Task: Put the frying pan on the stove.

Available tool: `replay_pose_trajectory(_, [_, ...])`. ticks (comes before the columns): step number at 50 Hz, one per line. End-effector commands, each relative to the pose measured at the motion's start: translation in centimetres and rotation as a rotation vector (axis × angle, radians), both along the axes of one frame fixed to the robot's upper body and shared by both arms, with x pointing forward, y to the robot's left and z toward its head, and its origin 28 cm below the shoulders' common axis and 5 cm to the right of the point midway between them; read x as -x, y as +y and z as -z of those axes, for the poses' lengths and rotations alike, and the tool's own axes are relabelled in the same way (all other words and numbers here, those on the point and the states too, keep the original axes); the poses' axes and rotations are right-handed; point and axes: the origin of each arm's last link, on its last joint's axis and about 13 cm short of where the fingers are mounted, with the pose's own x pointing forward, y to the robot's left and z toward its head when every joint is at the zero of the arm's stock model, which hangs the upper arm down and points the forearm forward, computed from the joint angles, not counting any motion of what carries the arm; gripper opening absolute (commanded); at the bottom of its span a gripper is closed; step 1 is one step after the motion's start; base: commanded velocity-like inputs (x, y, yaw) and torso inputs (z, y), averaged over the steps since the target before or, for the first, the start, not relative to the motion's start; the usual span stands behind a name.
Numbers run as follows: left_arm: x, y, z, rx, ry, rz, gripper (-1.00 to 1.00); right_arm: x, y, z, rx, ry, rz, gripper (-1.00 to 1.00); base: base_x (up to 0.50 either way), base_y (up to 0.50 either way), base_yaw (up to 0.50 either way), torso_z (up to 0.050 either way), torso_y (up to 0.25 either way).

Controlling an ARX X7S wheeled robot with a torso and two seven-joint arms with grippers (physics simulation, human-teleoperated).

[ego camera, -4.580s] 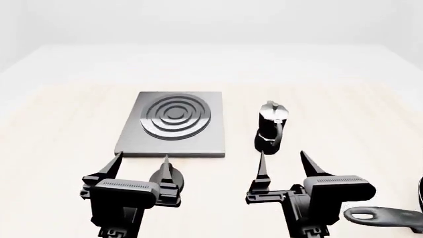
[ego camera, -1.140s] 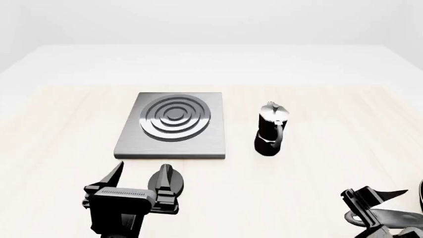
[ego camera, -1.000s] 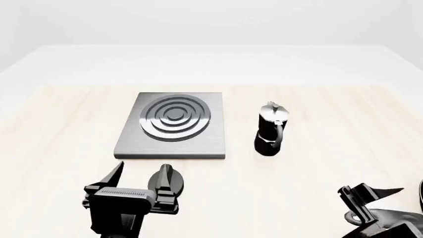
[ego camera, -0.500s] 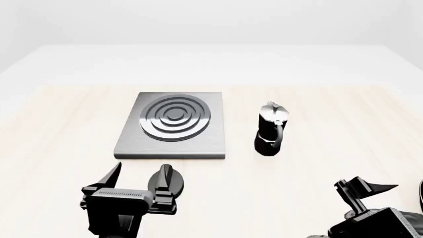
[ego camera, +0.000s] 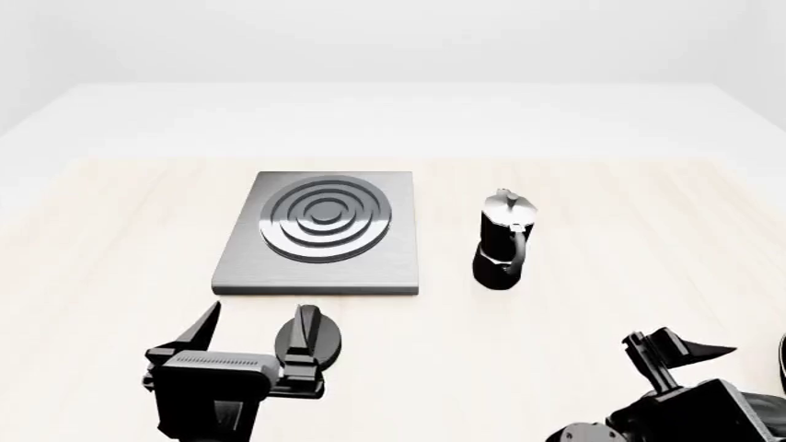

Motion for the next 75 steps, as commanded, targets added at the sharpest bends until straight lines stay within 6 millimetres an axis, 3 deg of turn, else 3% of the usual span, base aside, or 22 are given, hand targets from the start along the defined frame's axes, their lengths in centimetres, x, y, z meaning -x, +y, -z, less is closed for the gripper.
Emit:
replay_pose_trajectory(1, [-0.1, 0.0, 0.1, 0.002, 0.002, -0.003, 1.00, -0.6, -0.3, 0.4, -0.053, -0.003, 0.004, 1.00, 0.00, 0.00, 0.00, 0.000, 0.000])
replay_pose_trajectory(44, [0.1, 0.3, 0.0, 0.006, -0.003, -0.003, 1.00, -2.8, 0.2, -0.1, -0.018, -0.061, 0.146, 1.00, 0.00, 0.00, 0.00, 0.000, 0.000])
replay_pose_trajectory(75, [0.0, 0.2, 0.2, 0.013, 0.001, -0.004, 1.00, -4.7, 0.3, 1.0, 0.048, 0.069, 0.137, 1.00, 0.00, 0.00, 0.00, 0.000, 0.000])
